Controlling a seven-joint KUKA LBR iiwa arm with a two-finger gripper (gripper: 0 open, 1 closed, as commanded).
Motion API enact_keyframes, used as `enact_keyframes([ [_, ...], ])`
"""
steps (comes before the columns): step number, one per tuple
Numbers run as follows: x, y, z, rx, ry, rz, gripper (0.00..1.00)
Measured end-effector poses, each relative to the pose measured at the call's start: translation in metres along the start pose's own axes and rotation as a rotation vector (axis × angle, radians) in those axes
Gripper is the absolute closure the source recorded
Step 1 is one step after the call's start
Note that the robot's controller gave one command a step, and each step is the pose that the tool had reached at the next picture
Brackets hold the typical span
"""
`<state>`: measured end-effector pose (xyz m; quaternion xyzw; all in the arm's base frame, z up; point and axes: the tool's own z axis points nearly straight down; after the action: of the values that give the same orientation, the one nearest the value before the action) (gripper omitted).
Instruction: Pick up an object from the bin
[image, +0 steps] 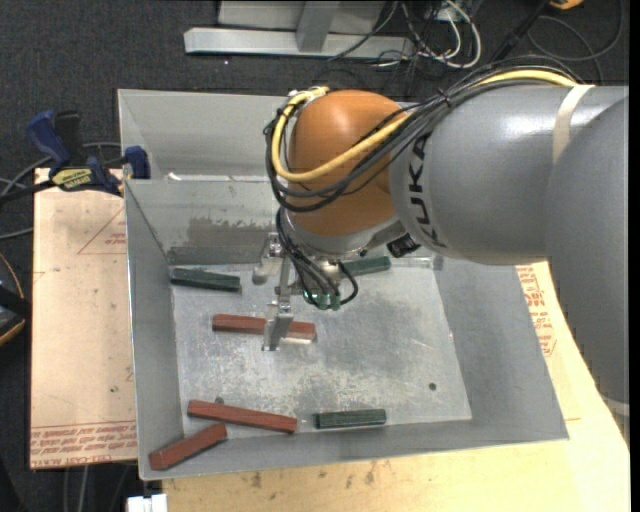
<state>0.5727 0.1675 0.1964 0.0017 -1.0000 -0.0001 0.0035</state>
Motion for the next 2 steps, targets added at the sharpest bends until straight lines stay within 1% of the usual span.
enact_keyframes([
  [1,-0.002,-0.001,-0.004,-0.001,-0.008,0.003,0.00],
  [2,-0.010,-0.019,0.063,-0.003,-0.012,0.078,0.00],
])
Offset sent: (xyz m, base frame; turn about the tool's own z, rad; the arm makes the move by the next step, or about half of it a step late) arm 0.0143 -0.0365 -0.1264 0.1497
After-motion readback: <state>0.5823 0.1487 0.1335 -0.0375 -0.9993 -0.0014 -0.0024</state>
